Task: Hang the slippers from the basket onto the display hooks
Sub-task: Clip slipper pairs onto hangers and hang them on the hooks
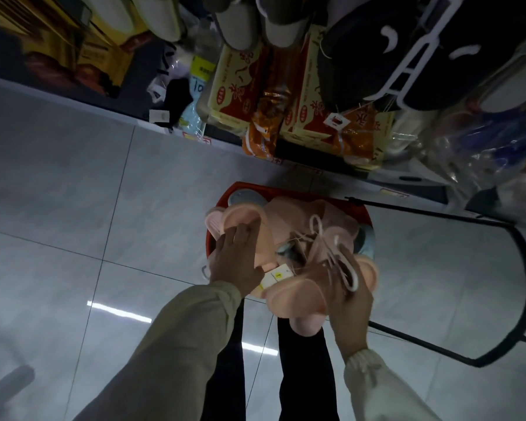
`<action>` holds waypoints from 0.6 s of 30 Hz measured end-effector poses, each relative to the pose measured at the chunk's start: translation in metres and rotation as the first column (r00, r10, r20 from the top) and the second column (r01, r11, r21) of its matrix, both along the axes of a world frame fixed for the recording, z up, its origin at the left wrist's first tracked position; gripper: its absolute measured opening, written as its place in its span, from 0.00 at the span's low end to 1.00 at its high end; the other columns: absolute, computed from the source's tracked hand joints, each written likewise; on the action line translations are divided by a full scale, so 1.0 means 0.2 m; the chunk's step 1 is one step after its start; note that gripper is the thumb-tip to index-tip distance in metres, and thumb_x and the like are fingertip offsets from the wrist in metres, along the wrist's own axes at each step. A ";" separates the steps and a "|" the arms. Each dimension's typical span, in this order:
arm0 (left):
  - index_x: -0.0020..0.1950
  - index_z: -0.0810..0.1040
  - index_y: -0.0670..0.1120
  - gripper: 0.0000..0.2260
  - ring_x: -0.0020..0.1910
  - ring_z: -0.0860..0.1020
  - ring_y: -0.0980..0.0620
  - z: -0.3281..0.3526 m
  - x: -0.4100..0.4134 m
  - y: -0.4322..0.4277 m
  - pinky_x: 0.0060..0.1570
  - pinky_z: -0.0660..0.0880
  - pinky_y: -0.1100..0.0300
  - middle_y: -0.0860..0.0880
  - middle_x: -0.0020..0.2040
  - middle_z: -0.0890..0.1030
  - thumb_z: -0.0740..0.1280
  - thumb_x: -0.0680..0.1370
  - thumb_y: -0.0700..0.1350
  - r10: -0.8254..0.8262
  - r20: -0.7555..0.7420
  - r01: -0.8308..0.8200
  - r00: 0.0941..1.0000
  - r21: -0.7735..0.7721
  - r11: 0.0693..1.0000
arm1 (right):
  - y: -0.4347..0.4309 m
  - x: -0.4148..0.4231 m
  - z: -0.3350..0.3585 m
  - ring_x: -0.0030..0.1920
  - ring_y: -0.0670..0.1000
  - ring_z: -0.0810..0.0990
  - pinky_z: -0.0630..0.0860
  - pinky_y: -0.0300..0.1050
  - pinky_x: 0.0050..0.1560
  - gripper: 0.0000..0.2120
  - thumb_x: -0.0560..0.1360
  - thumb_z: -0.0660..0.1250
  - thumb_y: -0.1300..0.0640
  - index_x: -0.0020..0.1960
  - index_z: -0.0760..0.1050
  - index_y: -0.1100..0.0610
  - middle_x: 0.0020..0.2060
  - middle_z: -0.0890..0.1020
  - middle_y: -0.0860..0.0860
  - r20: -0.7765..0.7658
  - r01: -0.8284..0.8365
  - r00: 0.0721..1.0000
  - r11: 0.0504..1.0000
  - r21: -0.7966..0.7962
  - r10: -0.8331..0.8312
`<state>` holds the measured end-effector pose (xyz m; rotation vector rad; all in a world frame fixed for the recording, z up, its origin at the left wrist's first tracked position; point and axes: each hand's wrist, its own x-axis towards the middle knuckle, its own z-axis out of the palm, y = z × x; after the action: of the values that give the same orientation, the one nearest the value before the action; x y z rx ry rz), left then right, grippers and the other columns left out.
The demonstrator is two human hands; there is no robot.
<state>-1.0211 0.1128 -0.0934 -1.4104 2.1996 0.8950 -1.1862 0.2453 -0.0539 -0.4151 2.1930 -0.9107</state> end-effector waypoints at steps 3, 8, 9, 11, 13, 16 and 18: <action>0.81 0.50 0.48 0.46 0.71 0.64 0.43 -0.01 0.00 0.01 0.72 0.62 0.46 0.45 0.73 0.64 0.74 0.71 0.56 -0.076 0.029 0.077 0.997 -0.013 0.997 | -0.11 -0.01 -0.12 0.59 0.49 0.81 0.77 0.44 0.60 0.14 0.81 0.63 0.63 0.66 0.76 0.56 0.55 0.83 0.47 0.084 0.092 0.992 0.995 0.026 -0.094; 0.81 0.49 0.49 0.44 0.74 0.61 0.43 -0.02 0.02 0.04 0.75 0.56 0.47 0.45 0.76 0.61 0.73 0.73 0.53 -0.142 0.105 0.141 0.984 0.016 0.990 | -0.41 -0.06 -0.10 0.47 0.51 0.83 0.77 0.33 0.39 0.08 0.82 0.61 0.61 0.59 0.77 0.60 0.46 0.84 0.52 0.181 0.432 0.888 0.902 -0.019 -0.422; 0.81 0.48 0.49 0.44 0.75 0.60 0.43 -0.03 0.02 0.04 0.75 0.55 0.46 0.45 0.76 0.60 0.72 0.73 0.53 -0.142 0.108 0.140 0.984 0.029 0.990 | -0.46 -0.08 -0.06 0.42 0.47 0.84 0.76 0.31 0.35 0.07 0.82 0.61 0.62 0.56 0.77 0.60 0.43 0.83 0.50 0.216 0.501 0.848 0.865 -0.030 -0.484; 0.81 0.47 0.49 0.44 0.75 0.59 0.42 -0.03 0.03 0.04 0.75 0.55 0.46 0.44 0.77 0.59 0.72 0.74 0.51 -0.135 0.102 0.130 0.986 0.053 0.990 | -0.47 -0.11 0.01 0.35 0.41 0.83 0.75 0.30 0.32 0.08 0.82 0.60 0.62 0.55 0.77 0.62 0.40 0.82 0.49 0.253 0.574 0.801 0.817 -0.061 -0.543; 0.81 0.47 0.49 0.45 0.75 0.59 0.42 -0.03 0.03 0.05 0.75 0.57 0.46 0.44 0.77 0.59 0.73 0.74 0.51 -0.126 0.088 0.120 0.988 0.062 0.991 | -0.40 -0.13 0.03 0.38 0.41 0.84 0.76 0.32 0.36 0.09 0.82 0.62 0.59 0.55 0.79 0.61 0.42 0.84 0.50 0.208 0.554 0.820 0.830 -0.057 -0.533; 0.81 0.46 0.49 0.46 0.75 0.59 0.42 -0.03 0.02 0.04 0.74 0.58 0.46 0.45 0.77 0.58 0.72 0.73 0.53 -0.115 0.068 0.110 0.991 0.072 0.991 | -0.18 -0.12 0.02 0.41 0.48 0.85 0.78 0.42 0.39 0.12 0.81 0.65 0.54 0.51 0.82 0.61 0.41 0.85 0.52 0.104 0.568 0.821 0.822 -0.045 -0.562; 0.81 0.45 0.49 0.46 0.75 0.58 0.42 -0.03 0.01 0.03 0.74 0.56 0.46 0.45 0.78 0.57 0.72 0.73 0.53 -0.122 0.064 0.117 0.990 0.075 0.990 | -0.05 -0.09 0.02 0.41 0.50 0.85 0.77 0.46 0.40 0.12 0.80 0.66 0.51 0.47 0.84 0.58 0.39 0.86 0.50 0.093 0.580 0.810 0.814 0.029 -0.580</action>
<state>-1.0193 0.1190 -0.0993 -1.2437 2.1545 0.8614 -1.2036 0.2359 -0.0497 0.3306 2.2588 -1.2174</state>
